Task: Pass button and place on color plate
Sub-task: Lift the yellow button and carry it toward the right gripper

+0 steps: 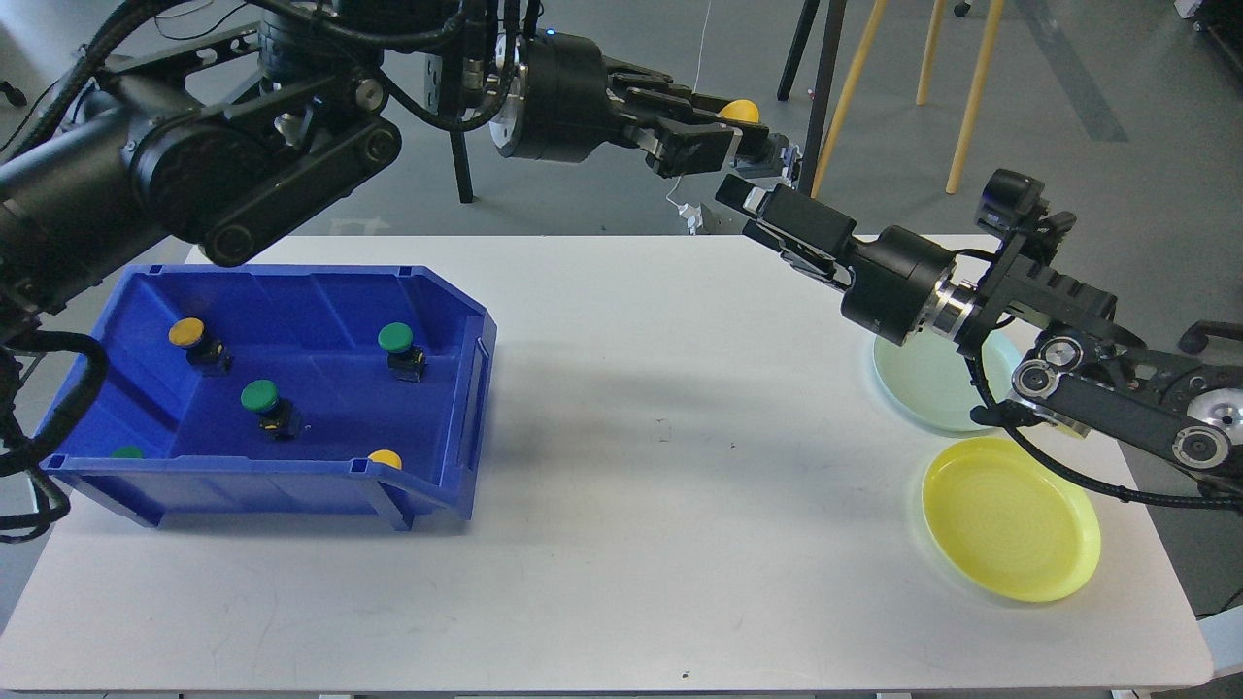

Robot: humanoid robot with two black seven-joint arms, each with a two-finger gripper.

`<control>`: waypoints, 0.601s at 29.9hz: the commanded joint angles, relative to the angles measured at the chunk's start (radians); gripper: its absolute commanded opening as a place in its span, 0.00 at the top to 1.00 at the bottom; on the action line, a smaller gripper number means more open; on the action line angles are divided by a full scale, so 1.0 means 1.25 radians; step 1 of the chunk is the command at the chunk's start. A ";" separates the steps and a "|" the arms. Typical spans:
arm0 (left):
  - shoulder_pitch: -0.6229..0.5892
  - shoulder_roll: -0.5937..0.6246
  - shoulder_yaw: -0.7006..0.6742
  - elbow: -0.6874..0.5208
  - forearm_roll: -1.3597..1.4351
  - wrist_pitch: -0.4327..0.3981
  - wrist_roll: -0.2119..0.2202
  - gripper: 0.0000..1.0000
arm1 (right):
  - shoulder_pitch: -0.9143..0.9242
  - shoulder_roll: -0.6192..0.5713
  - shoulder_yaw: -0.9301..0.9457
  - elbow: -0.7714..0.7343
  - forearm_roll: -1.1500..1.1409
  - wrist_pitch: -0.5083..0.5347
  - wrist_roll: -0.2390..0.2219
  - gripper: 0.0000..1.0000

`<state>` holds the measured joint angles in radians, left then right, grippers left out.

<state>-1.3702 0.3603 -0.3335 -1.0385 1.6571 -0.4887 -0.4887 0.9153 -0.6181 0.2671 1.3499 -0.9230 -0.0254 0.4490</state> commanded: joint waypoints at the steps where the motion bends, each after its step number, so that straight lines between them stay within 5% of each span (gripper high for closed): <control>1: 0.000 0.007 -0.004 0.000 -0.009 0.000 0.000 0.67 | -0.002 -0.001 0.008 0.001 0.000 0.001 0.017 0.05; 18: 0.020 0.087 -0.040 0.018 -0.236 0.000 0.000 0.67 | -0.024 -0.016 0.097 0.013 0.013 -0.015 0.032 0.12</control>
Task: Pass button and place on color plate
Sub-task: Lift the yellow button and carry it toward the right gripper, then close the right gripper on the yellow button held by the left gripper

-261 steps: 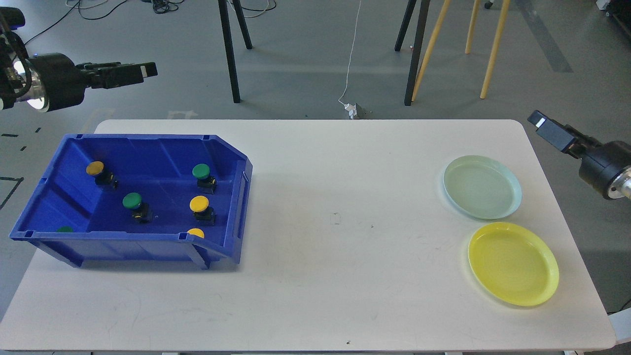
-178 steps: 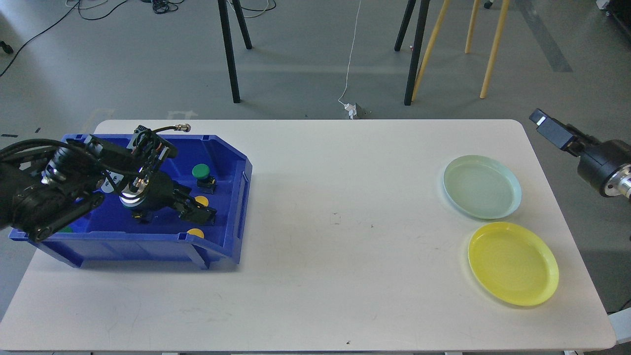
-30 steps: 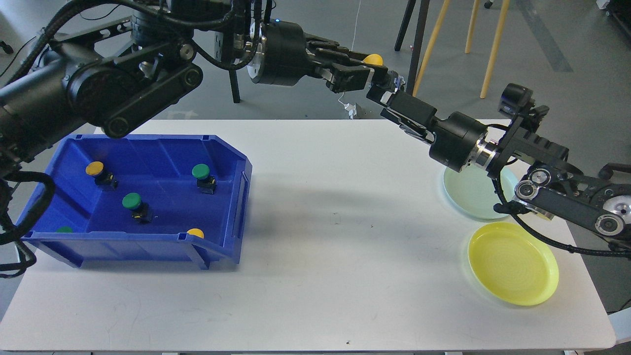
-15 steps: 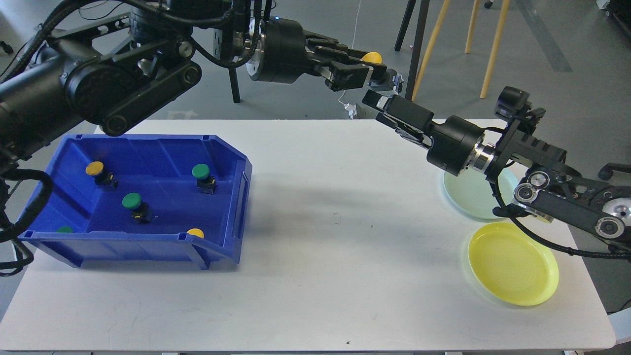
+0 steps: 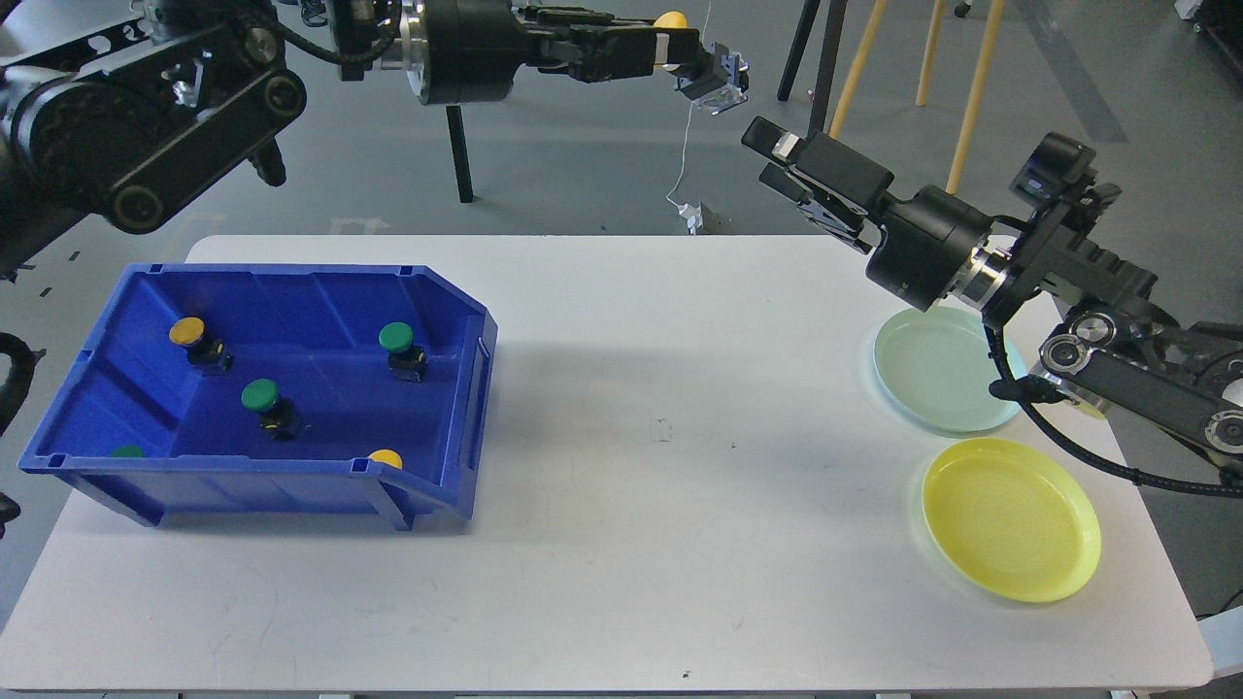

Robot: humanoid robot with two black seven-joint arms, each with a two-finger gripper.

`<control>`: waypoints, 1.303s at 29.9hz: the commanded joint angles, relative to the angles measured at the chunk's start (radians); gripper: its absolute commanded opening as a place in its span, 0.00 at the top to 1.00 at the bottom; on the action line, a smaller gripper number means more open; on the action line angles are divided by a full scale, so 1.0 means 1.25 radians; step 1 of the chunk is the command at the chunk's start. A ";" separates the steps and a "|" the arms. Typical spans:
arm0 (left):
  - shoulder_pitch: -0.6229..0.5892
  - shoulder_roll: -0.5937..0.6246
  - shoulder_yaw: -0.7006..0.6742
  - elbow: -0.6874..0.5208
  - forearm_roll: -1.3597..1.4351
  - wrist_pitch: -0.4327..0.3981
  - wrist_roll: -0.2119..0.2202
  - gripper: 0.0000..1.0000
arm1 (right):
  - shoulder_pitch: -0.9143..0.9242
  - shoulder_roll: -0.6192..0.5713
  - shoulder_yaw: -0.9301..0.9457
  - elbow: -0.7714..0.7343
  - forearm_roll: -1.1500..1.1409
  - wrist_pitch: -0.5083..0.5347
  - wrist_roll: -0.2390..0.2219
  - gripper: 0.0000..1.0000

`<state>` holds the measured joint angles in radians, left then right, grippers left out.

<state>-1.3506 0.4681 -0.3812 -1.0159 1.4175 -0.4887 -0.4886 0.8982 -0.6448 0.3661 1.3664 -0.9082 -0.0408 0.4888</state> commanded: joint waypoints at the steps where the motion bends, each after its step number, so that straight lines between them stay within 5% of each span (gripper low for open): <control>1: 0.008 0.001 -0.002 0.000 -0.056 0.000 0.000 0.67 | -0.014 0.007 0.024 0.000 0.001 -0.003 0.000 0.13; 15: -0.001 -0.032 0.041 -0.001 -0.012 0.000 0.000 0.66 | -0.022 0.002 0.005 0.005 -0.024 0.011 0.000 0.12; 23: -0.006 -0.038 0.050 -0.002 0.043 0.000 0.000 0.65 | -0.015 -0.004 -0.027 0.011 -0.333 0.011 0.000 0.12; 39: -0.026 -0.054 0.182 -0.002 0.168 0.000 0.000 0.63 | -0.014 -0.076 -0.029 0.032 -0.579 -0.029 0.000 0.11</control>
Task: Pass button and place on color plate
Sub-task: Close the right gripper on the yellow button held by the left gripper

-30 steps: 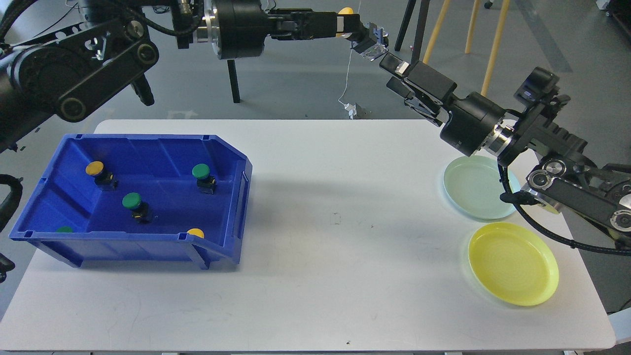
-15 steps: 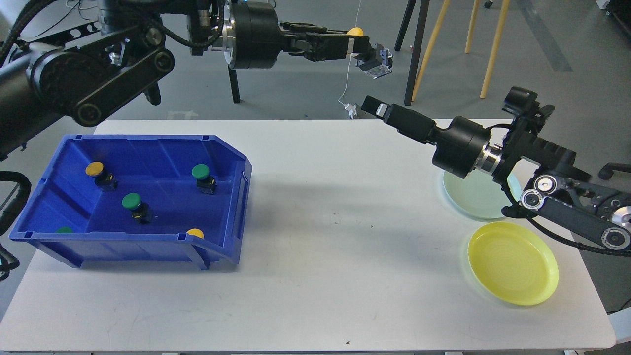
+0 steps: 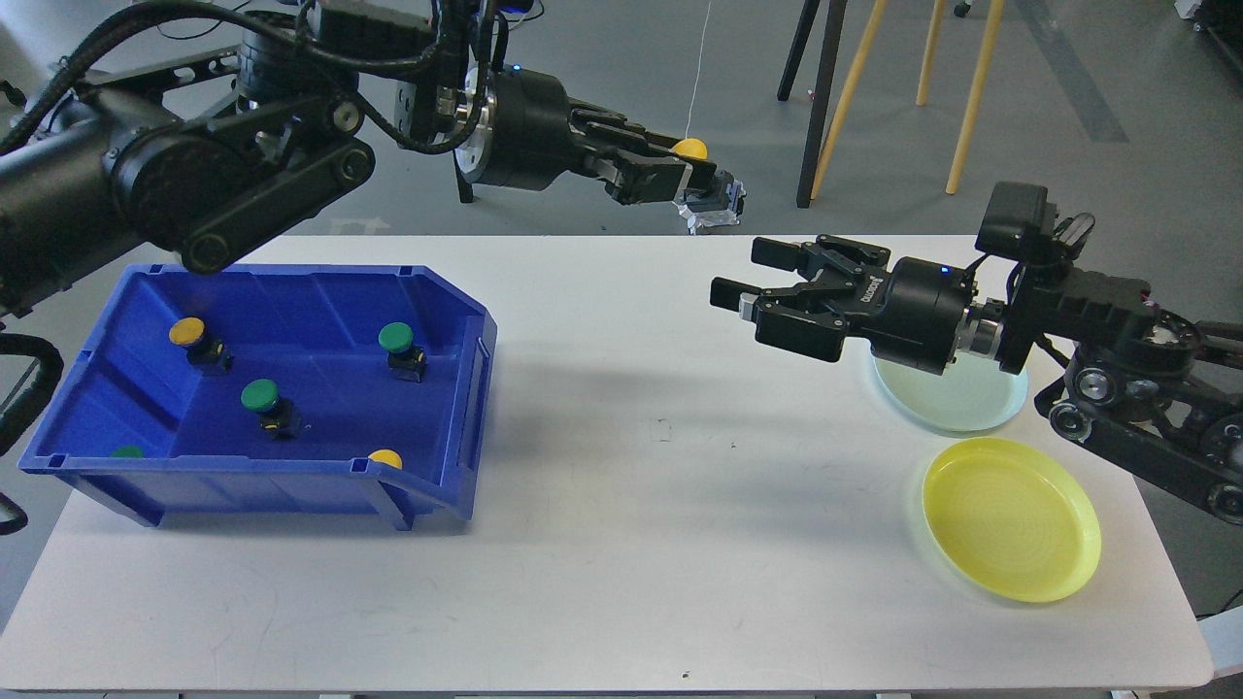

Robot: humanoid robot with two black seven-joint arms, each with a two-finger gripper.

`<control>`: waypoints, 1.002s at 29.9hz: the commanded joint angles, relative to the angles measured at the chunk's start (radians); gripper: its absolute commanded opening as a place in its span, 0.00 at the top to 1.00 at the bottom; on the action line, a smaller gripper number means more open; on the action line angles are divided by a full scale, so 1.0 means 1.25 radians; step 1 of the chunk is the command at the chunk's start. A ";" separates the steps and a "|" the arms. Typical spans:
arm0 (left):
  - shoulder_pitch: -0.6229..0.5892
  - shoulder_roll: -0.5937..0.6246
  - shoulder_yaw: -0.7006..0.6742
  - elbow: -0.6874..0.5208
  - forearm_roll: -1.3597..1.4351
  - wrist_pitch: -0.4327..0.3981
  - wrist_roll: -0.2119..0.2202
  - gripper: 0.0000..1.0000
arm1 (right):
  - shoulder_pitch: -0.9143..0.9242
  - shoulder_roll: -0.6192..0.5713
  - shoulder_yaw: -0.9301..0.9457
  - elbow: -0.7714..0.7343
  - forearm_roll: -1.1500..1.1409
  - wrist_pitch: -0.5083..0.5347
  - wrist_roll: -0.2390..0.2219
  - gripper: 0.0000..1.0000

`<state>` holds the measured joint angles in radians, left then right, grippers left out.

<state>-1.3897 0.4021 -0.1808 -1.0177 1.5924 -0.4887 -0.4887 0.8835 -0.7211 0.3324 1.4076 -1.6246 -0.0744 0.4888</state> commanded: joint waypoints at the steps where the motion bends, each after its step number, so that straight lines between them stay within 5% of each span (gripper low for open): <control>1: 0.005 -0.003 0.029 -0.002 0.031 0.000 0.000 0.63 | -0.004 -0.017 -0.002 -0.001 -0.006 -0.002 0.000 0.11; 30: -0.052 -0.135 0.073 -0.003 0.050 0.000 0.000 0.63 | -0.004 -0.015 -0.002 -0.031 -0.113 -0.002 0.000 0.11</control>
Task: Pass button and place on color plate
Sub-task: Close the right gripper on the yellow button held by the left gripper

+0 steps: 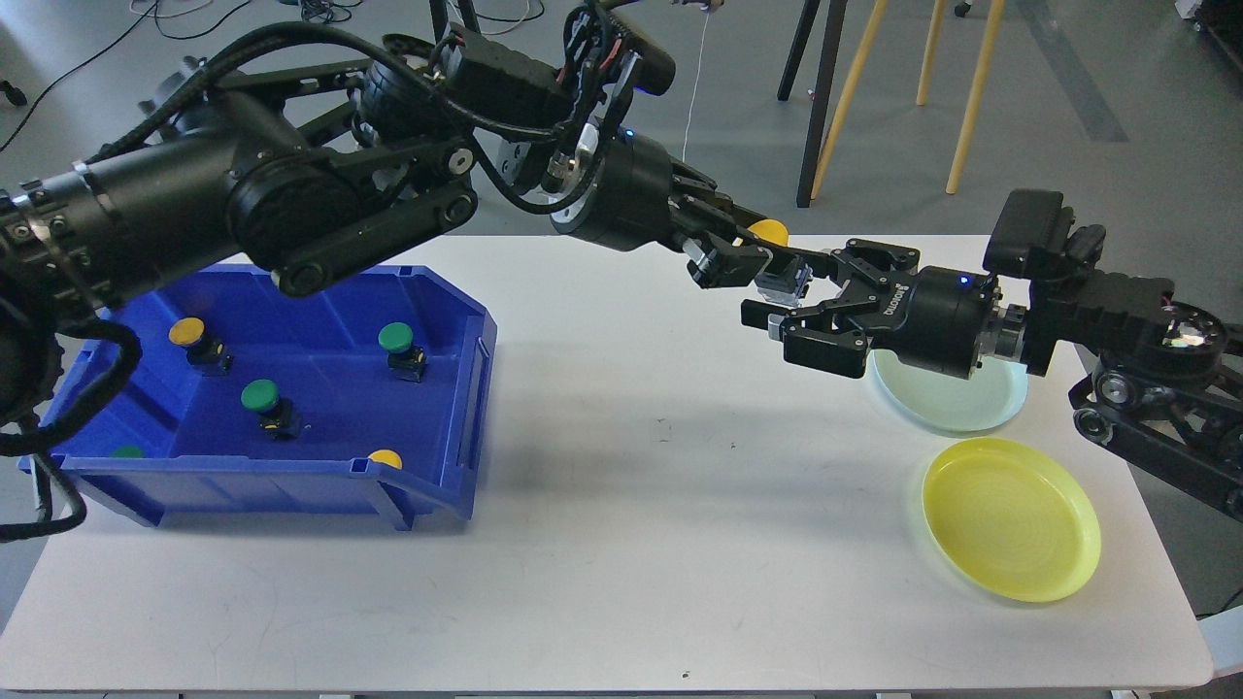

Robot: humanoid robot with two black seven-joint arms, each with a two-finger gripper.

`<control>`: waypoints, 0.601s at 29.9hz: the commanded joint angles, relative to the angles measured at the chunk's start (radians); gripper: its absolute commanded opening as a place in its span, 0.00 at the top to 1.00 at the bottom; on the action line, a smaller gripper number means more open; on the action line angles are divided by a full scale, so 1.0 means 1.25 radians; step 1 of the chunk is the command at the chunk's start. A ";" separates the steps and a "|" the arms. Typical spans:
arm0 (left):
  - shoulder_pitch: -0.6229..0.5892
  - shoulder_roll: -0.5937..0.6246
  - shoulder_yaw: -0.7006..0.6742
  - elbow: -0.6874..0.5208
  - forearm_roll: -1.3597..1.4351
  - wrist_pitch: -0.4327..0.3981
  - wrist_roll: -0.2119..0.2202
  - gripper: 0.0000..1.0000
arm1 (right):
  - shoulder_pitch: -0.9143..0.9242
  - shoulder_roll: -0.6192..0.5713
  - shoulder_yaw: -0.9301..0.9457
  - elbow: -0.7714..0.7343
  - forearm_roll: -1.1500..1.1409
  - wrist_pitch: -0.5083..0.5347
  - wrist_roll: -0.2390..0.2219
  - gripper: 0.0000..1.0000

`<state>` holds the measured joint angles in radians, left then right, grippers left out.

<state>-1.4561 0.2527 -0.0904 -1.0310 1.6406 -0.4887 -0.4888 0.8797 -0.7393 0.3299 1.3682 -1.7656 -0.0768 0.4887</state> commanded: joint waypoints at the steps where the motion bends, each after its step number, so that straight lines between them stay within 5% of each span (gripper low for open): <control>1: 0.003 -0.022 0.001 0.010 0.019 0.000 0.000 0.63 | -0.002 0.000 0.000 0.000 0.000 0.000 0.000 0.12; 9: 0.003 -0.034 0.000 0.022 0.023 0.000 0.000 0.63 | -0.003 -0.001 -0.003 0.001 0.000 0.005 0.000 0.25; 14: 0.001 -0.033 0.000 0.023 0.021 0.000 0.000 0.63 | 0.001 -0.002 -0.003 0.001 0.000 0.014 0.000 0.61; 18: 0.003 -0.033 0.000 0.023 0.021 0.000 0.000 0.63 | 0.002 -0.002 -0.009 0.001 0.000 0.016 0.000 0.81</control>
<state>-1.4525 0.2113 -0.0904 -1.0018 1.6683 -0.4887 -0.4891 0.8801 -0.7426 0.3253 1.3698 -1.7657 -0.0601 0.4885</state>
